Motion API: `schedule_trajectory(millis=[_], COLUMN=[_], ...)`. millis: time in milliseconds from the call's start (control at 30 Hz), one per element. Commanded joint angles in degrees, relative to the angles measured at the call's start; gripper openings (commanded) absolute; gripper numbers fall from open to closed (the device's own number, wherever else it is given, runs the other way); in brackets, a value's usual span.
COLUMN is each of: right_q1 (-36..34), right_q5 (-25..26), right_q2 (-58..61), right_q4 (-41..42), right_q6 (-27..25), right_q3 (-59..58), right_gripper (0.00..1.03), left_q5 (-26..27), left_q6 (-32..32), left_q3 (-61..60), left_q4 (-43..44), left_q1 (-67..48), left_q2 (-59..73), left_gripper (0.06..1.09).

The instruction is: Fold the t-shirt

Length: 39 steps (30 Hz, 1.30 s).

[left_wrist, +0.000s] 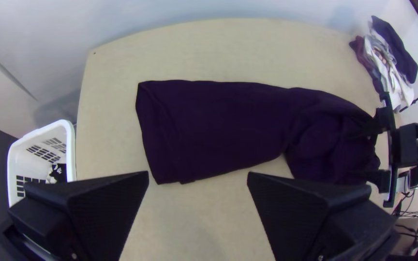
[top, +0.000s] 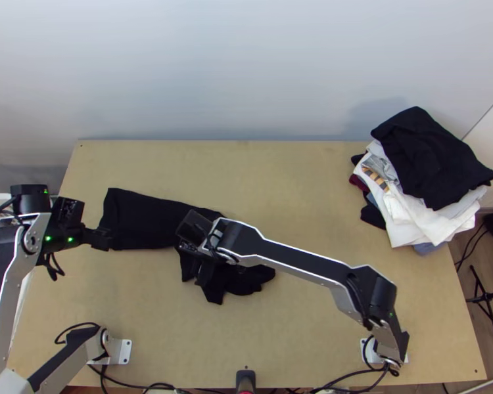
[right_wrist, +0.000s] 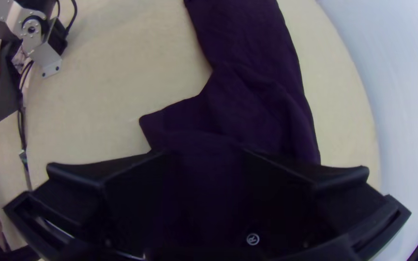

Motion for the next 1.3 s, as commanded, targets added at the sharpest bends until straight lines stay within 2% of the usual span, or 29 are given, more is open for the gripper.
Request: schedule_trajectory(millis=[0, 67, 133, 500, 667, 700, 767, 800, 833, 900, 1267], right_q1=[-0.9, -1.2, -1.7, -3.7, -5.4, -5.8, -5.9, -5.9, -5.8, -5.5, -2.6], right_q5=[2.6, 2.5, 2.5, 2.5, 2.4, 2.5, 2.4, 2.4, 2.4, 2.4, 1.8], right_q2=[3.2, 3.0, 2.1, -16.5, -22.0, -22.0, -21.5, -20.4, -19.3, -17.4, -6.3], right_q4=[3.3, 3.4, 3.2, -2.4, -5.2, -5.2, -5.9, -7.5, -9.1, -10.3, -10.4], right_q6=[-1.3, -1.4, -1.4, 1.0, 2.1, 2.1, 3.4, 4.1, 4.5, 5.4, 4.0], right_q3=[1.1, 1.5, 1.0, 3.0, -1.4, -2.9, -4.0, -3.2, -1.9, -0.6, 4.0], right_gripper=[0.21, 0.09, 0.03, 0.03, 0.03, 0.15, 0.61, 0.77, 0.82, 0.88, 0.88], left_q5=[0.1, 0.0, 0.0, 0.0, -0.2, -0.2, -0.2, -0.2, -0.2, -0.2, -0.2], left_q6=[0.7, 1.3, 2.5, 5.4, 6.2, 6.3, 6.3, 6.2, 6.2, 6.2, 6.3], left_q3=[-0.8, -0.7, -1.0, -0.8, -1.1, -1.0, -0.6, -0.5, -0.4, -0.3, -0.9], left_q4=[3.6, 4.3, 4.6, 7.4, 8.7, 8.8, 8.9, 8.9, 8.9, 8.9, 8.9], left_q1=[-0.5, -0.5, -0.5, -1.8, -2.5, -2.5, -2.5, -2.5, -2.5, -2.5, -1.4], left_q2=[3.3, 4.4, 5.5, 10.4, 12.9, 13.2, 13.6, 13.6, 13.6, 13.4, 12.9], left_gripper=[1.05, 1.05, 1.05, 1.05, 1.05, 1.05, 1.05, 1.05, 1.05, 1.05, 1.05])
